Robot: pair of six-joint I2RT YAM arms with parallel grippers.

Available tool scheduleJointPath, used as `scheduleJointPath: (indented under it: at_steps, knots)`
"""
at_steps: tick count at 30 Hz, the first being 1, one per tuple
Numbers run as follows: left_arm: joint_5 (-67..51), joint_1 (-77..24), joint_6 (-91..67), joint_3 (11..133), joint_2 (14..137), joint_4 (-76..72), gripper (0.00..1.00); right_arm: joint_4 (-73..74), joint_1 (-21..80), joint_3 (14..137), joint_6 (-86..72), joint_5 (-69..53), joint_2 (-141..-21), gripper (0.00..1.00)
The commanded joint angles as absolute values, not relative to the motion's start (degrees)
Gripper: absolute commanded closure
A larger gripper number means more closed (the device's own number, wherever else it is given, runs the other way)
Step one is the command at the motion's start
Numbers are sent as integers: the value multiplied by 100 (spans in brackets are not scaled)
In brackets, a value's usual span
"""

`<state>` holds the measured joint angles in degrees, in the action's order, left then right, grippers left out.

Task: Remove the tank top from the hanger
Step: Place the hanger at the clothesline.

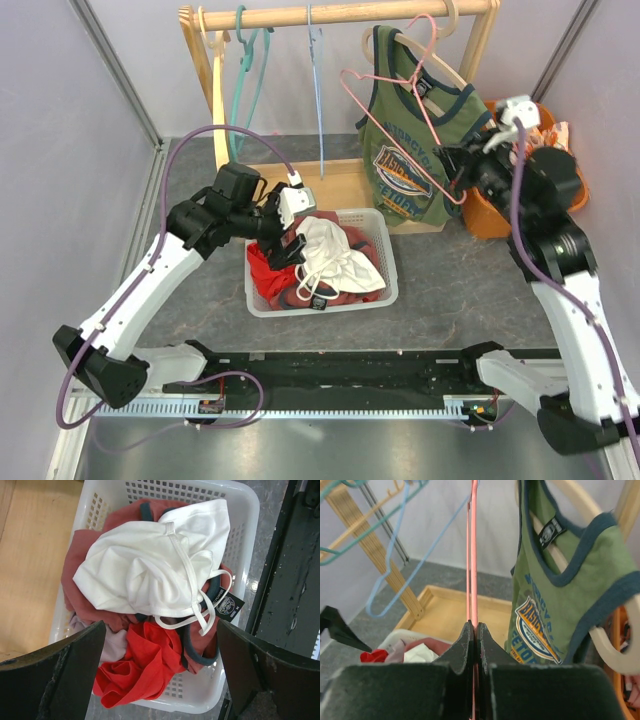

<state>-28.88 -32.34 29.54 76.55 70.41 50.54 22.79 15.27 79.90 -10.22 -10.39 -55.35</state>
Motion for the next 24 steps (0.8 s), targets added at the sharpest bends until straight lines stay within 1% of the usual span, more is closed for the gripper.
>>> scheduleJointPath:
  at_steps: [1,8,12,17,24]
  knots:
    - [-2611,-3243,2909,7778,6988,5045,1,2373,1556,8612,-1037,-1239,-6134,100]
    - [-2347,-3234,2988,7901,6724,5246,1,2338,1564,9316,-958,-1248,-6714,100]
    - [-2189,-3234,3006,8016,6610,5405,0,2312,1573,9571,-1072,-1467,-6934,100]
    - [-2013,-3226,3129,7945,6478,5493,0,2346,1880,9449,-1011,-1538,-6926,100]
    - [-2039,-3226,3357,7857,6372,5546,1,2479,2258,8921,-783,-1161,-6487,100]
